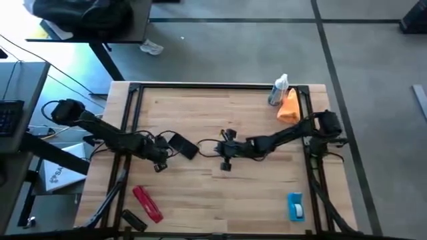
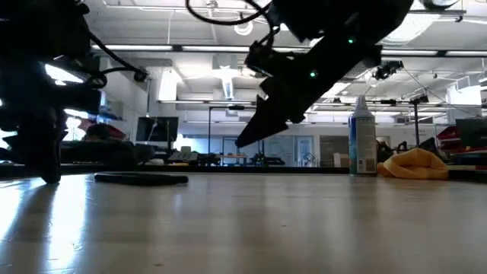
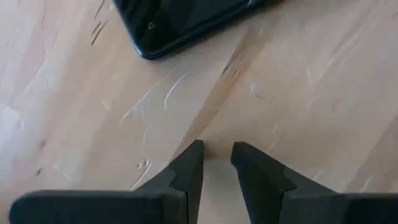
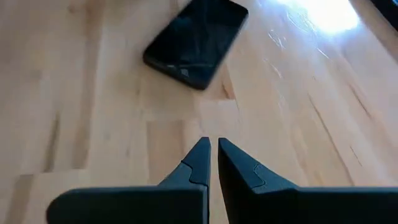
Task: Apply microfiber cloth
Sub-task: Spray the front and back of the cellphone using a spray bottle
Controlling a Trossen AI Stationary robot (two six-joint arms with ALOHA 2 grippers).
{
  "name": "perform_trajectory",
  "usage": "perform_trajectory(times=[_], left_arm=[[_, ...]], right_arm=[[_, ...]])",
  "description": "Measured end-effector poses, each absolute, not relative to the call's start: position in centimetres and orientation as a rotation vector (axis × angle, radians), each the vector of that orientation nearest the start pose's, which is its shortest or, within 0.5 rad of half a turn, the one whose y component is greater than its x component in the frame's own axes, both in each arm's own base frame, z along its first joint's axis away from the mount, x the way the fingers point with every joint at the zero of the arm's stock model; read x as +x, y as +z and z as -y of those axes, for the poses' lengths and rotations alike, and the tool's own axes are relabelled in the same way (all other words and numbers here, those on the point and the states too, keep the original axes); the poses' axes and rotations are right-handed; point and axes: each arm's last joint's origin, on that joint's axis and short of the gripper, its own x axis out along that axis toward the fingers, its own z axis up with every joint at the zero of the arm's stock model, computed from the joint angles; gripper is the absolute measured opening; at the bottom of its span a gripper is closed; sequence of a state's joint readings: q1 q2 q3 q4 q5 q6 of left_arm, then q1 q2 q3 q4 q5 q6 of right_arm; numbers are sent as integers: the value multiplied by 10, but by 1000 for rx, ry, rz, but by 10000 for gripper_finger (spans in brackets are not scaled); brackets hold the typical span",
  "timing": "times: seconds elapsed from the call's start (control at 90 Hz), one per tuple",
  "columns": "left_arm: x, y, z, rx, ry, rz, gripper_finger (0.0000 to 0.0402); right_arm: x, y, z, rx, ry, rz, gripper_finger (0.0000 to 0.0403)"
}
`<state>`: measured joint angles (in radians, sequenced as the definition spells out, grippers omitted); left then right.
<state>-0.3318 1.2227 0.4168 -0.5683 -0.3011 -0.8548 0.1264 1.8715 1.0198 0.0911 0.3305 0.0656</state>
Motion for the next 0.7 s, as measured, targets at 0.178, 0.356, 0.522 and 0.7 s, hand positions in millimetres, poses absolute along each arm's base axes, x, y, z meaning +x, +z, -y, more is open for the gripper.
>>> perform_trajectory(times=[0.178,0.356,0.522,0.7], left_arm=[[161,123,43,-234,530,-1088,78],[171,119,42,-143,556,-1000,78],[186,111,39,-89,536,-959,78],[207,105,31,-56,536,-854,78]], right_arm=[[380,149,-27,-99,-249,-766,0],[376,143,-31,-98,-234,-779,0],[366,127,-30,-29,-247,-687,0],[355,117,-17,9,-308,-580,0]])
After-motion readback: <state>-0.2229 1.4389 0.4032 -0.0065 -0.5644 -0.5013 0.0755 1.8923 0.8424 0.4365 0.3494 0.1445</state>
